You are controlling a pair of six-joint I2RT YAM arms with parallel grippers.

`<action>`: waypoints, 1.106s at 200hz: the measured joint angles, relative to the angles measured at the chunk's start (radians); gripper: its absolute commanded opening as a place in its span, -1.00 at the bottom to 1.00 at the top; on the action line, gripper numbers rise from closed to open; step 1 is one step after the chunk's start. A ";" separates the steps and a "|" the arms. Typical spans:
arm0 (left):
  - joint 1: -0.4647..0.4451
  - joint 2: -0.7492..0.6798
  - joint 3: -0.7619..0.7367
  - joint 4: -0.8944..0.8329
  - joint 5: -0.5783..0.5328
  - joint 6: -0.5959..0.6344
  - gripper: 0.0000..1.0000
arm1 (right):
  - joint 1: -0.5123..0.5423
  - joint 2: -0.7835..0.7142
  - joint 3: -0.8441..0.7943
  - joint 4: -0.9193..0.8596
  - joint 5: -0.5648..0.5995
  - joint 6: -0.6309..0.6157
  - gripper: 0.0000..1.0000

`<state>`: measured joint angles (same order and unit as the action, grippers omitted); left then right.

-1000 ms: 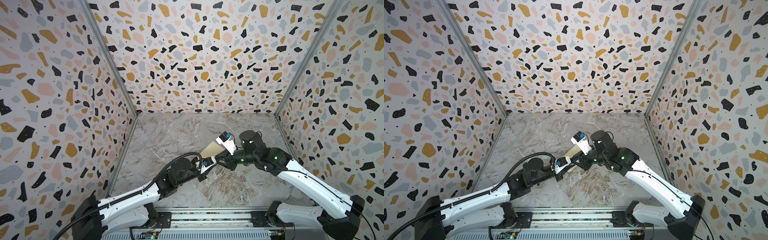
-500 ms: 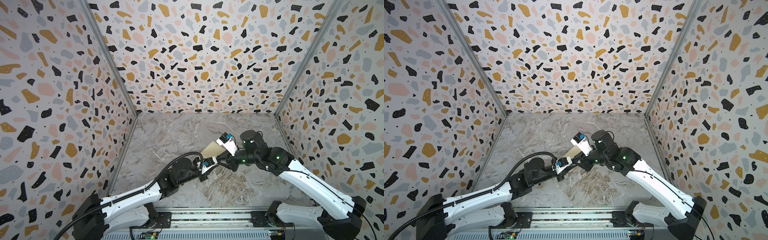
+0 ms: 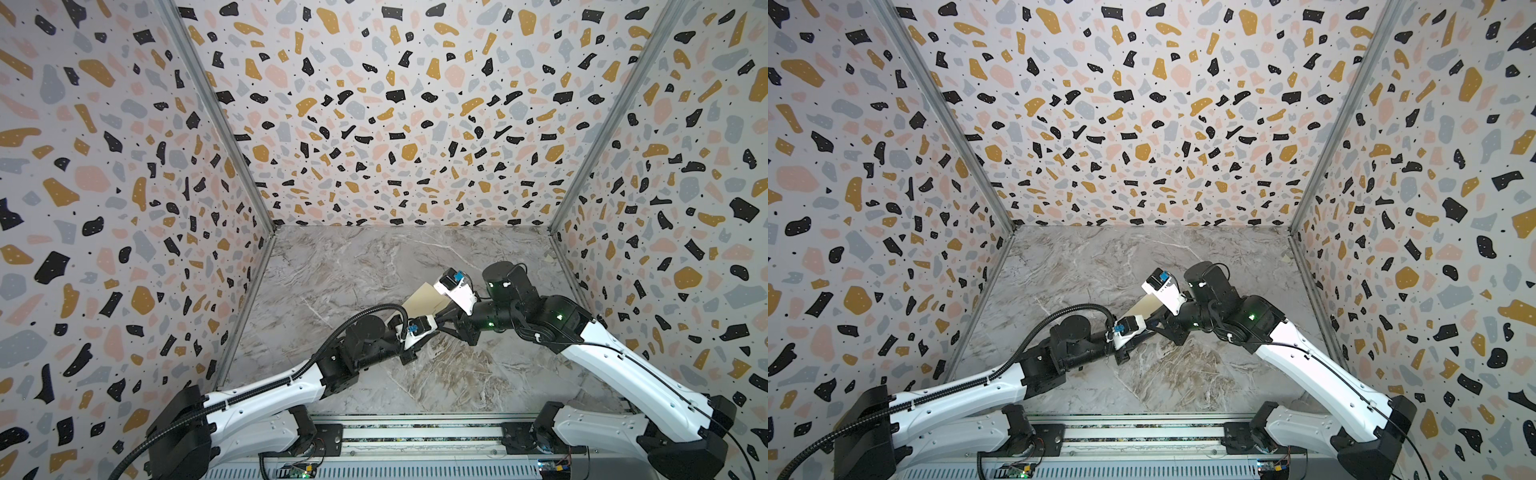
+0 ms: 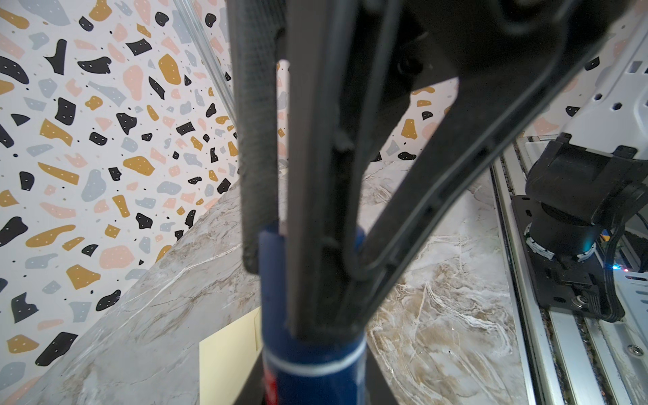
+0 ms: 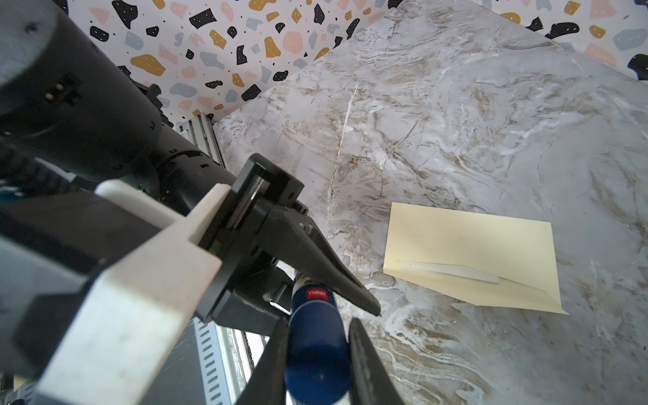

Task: Place the letter into the envelope and seal it
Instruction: 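Pull the blue cap off with the right gripper while the left gripper holds the stick, then carry the blue cap with the right gripper away from the envelope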

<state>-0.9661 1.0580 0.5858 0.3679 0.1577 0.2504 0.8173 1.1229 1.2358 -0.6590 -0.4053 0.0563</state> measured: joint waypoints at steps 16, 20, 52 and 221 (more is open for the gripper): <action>-0.001 0.000 0.001 0.005 -0.008 -0.001 -1.00 | -0.005 0.000 0.006 -0.003 -0.001 0.016 -1.00; -0.002 0.000 0.001 0.008 -0.010 -0.002 -1.00 | -0.007 0.001 0.009 -0.004 -0.003 0.022 -1.00; -0.007 0.000 0.005 0.020 -0.051 -0.011 -1.00 | -0.035 0.010 0.016 0.003 -0.028 0.106 -1.00; 0.003 -0.146 -0.086 -0.150 -0.298 -0.057 -1.00 | -0.269 0.032 -0.008 0.048 0.192 0.254 -0.95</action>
<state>-0.9630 0.9123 0.4995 0.2176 -0.1398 0.1936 0.5484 1.1549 1.2274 -0.6106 -0.2138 0.3107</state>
